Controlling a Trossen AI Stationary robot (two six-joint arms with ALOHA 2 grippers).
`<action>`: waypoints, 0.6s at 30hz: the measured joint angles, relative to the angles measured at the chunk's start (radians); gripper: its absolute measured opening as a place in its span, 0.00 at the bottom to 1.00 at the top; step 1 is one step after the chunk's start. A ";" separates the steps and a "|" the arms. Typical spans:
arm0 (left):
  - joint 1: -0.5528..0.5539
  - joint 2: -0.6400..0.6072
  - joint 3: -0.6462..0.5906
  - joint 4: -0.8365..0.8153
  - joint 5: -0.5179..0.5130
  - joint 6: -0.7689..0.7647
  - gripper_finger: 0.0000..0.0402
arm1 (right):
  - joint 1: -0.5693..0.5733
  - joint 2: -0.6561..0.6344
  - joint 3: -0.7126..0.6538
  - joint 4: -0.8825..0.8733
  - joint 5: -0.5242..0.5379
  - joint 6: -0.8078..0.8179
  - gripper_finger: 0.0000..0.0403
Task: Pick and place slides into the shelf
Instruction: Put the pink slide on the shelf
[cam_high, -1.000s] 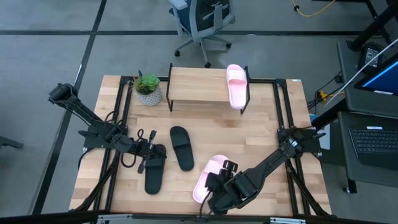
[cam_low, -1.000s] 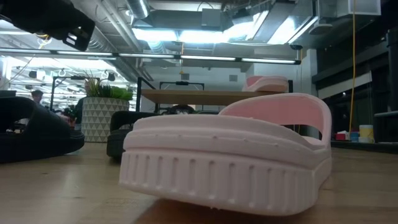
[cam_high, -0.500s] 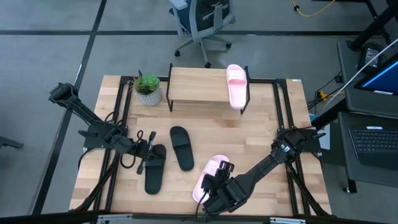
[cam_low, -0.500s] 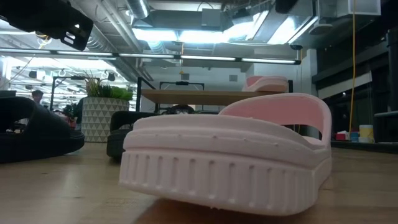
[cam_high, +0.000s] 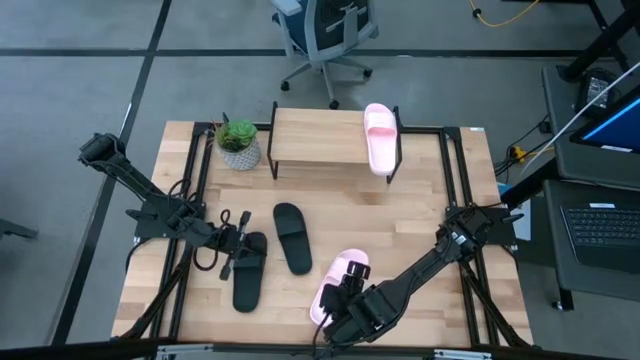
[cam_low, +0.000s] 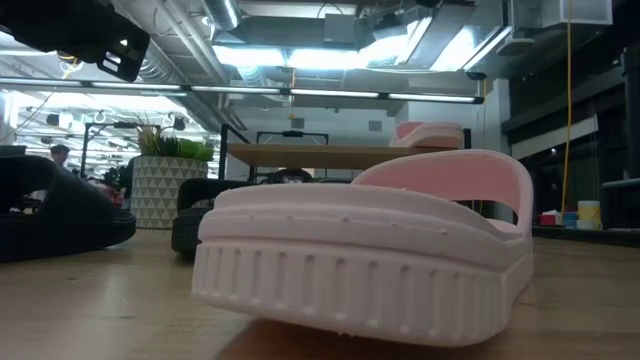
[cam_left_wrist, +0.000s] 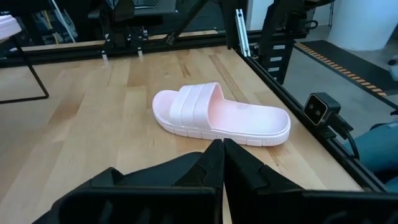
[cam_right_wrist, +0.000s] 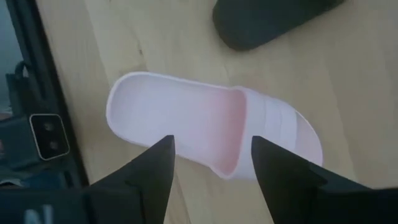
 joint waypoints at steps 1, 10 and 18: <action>0.000 0.000 0.000 0.000 0.000 0.000 0.00 | -0.003 0.000 0.000 0.004 0.000 0.012 0.53; 0.000 0.000 0.000 -0.008 0.000 0.000 0.00 | -0.026 0.000 0.000 0.007 0.002 -0.019 0.53; 0.000 0.000 0.000 -0.017 0.000 0.000 0.00 | -0.030 0.064 -0.001 -0.009 -0.005 -0.049 0.53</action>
